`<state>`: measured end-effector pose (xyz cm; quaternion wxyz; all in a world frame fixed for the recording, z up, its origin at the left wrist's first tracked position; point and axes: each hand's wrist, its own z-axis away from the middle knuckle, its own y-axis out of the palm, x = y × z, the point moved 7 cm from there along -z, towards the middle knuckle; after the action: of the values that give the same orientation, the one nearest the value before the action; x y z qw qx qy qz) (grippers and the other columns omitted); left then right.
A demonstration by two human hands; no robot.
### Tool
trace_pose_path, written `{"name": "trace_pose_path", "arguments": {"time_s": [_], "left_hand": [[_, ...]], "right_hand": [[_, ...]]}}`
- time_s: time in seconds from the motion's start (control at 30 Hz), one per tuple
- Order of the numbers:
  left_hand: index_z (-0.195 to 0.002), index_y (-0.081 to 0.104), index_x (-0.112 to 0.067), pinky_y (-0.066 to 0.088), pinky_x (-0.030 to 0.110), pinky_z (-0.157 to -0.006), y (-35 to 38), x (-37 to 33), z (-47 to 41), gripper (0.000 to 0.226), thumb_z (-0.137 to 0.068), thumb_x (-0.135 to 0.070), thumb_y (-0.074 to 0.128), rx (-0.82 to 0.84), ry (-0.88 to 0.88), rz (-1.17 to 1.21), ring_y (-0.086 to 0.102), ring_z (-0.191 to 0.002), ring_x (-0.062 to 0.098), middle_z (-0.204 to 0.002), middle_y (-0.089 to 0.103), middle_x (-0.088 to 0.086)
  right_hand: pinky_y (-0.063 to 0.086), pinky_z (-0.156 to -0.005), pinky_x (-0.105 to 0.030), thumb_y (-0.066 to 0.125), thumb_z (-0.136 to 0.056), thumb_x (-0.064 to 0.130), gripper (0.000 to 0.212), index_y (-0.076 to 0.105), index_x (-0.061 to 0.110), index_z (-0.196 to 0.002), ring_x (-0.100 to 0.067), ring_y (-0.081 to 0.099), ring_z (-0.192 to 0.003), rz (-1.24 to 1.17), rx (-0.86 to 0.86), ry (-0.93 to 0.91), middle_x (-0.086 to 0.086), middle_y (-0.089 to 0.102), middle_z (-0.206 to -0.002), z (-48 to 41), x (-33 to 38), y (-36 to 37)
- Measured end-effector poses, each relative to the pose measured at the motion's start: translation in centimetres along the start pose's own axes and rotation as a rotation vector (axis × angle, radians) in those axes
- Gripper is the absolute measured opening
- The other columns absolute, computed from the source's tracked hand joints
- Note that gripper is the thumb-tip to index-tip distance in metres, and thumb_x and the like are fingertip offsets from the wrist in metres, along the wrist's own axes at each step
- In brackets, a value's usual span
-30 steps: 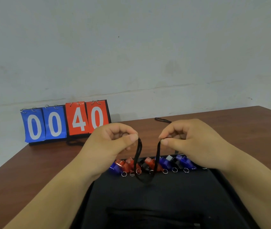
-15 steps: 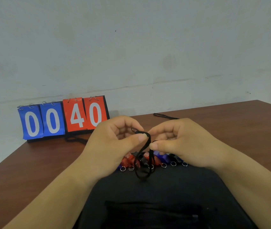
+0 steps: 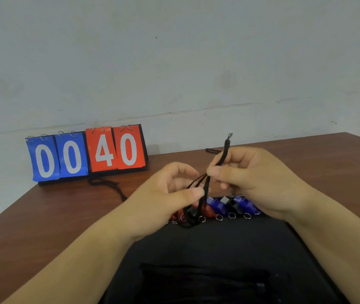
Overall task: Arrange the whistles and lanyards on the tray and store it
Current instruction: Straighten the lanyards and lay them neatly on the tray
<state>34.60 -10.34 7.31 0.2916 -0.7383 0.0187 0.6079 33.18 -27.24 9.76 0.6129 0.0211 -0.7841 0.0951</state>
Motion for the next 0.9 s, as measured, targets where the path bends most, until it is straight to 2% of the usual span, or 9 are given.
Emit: {"name": "trace_pose_path", "arguments": {"time_s": [0.07, 0.13, 0.2, 0.27, 0.37, 0.43, 0.5, 0.67, 0.9], "left_hand": [[-0.125, 0.056, -0.021, 0.055, 0.040, -0.099, 0.5, 0.1, 0.0, 0.032, -0.096, -0.018, 0.070, 0.051, 0.002, -0.031, 0.074, -0.105, 0.020, -0.108, 0.079, 0.004], [-0.121, 0.058, -0.019, 0.058, 0.036, -0.094, 0.3, -0.1, 0.0, 0.028, -0.096, -0.013, 0.068, 0.035, 0.017, -0.024, 0.075, -0.097, 0.020, -0.098, 0.079, 0.007], [-0.112, 0.063, -0.017, 0.057, 0.028, -0.082, -0.7, -0.2, -0.1, 0.019, -0.095, -0.010, 0.067, -0.068, 0.021, 0.054, 0.075, -0.086, 0.017, -0.087, 0.078, 0.006], [-0.101, 0.068, -0.014, 0.057, 0.027, -0.074, -1.7, 0.0, -0.2, 0.012, -0.094, -0.005, 0.065, -0.171, 0.004, 0.205, 0.072, -0.079, 0.019, -0.079, 0.075, 0.006], [-0.086, 0.074, -0.016, 0.060, 0.036, -0.078, -2.8, 0.4, -0.4, 0.016, -0.094, -0.005, 0.064, -0.249, -0.026, 0.398, 0.070, -0.077, 0.021, -0.075, 0.071, 0.006], [-0.085, 0.074, -0.016, 0.059, 0.043, -0.085, -3.4, 0.5, -0.5, 0.016, -0.094, -0.008, 0.064, -0.279, -0.014, 0.467, 0.071, -0.078, 0.021, -0.075, 0.070, 0.005], [-0.089, 0.072, -0.014, 0.058, 0.042, -0.087, -4.4, 0.4, -0.6, 0.012, -0.095, -0.009, 0.063, -0.329, 0.004, 0.456, 0.074, -0.080, 0.020, -0.075, 0.071, 0.004], [-0.087, 0.074, -0.015, 0.056, 0.033, -0.076, -6.6, 0.4, -0.2, 0.011, -0.093, -0.008, 0.068, -0.448, 0.027, 0.314, 0.073, -0.073, 0.014, -0.076, 0.074, 0.003], [-0.089, 0.078, -0.016, 0.059, 0.037, -0.082, -8.2, 0.8, -0.1, 0.009, -0.090, -0.009, 0.074, -0.507, -0.002, 0.099, 0.075, -0.075, 0.015, -0.082, 0.079, 0.007]], "right_hand": [[0.052, -0.061, -0.023, 0.075, -0.086, 0.011, 0.007, 0.076, 0.016, -0.081, -0.008, 0.058, -0.055, -0.022, -0.034, -0.008, 0.003, 0.065, -0.060, -0.1, 0.1, -0.4], [0.049, -0.059, -0.022, 0.075, -0.086, 0.012, 0.011, 0.076, 0.019, -0.078, -0.008, 0.057, -0.055, -0.024, -0.048, -0.002, 0.004, 0.065, -0.061, -0.2, 0.2, -0.6], [0.049, -0.061, -0.023, 0.074, -0.087, 0.009, 0.013, 0.076, 0.018, -0.078, -0.007, 0.056, -0.056, -0.060, -0.071, 0.017, 0.002, 0.067, -0.064, -0.3, 0.2, -0.9], [0.048, -0.063, -0.025, 0.072, -0.088, 0.007, 0.014, 0.075, 0.016, -0.078, -0.007, 0.055, -0.056, -0.102, -0.102, 0.041, 0.000, 0.068, -0.068, -0.3, 0.0, -1.3], [0.047, -0.065, -0.027, 0.071, -0.089, 0.006, 0.013, 0.074, 0.014, -0.080, -0.007, 0.055, -0.055, -0.130, -0.135, 0.086, 0.000, 0.067, -0.067, -0.4, -0.3, -1.8], [0.046, -0.064, -0.027, 0.071, -0.089, 0.005, 0.015, 0.073, 0.015, -0.078, -0.008, 0.054, -0.054, -0.167, -0.147, 0.114, -0.001, 0.067, -0.066, -0.5, -0.5, -2.0], [0.046, -0.063, -0.026, 0.072, -0.089, 0.006, 0.019, 0.073, 0.017, -0.074, -0.007, 0.054, -0.053, -0.191, -0.159, 0.135, -0.002, 0.067, -0.068, -0.7, -0.7, -2.3], [0.047, -0.056, -0.022, 0.075, -0.086, 0.006, 0.018, 0.073, 0.017, -0.072, -0.007, 0.055, -0.052, -0.199, -0.190, 0.161, -0.004, 0.069, -0.070, -1.0, -1.2, -3.2], [0.049, -0.059, -0.022, 0.078, -0.085, 0.012, 0.011, 0.077, 0.015, -0.074, -0.006, 0.057, -0.055, -0.096, -0.178, 0.238, -0.004, 0.069, -0.070, -1.1, -2.2, -3.7]]}}
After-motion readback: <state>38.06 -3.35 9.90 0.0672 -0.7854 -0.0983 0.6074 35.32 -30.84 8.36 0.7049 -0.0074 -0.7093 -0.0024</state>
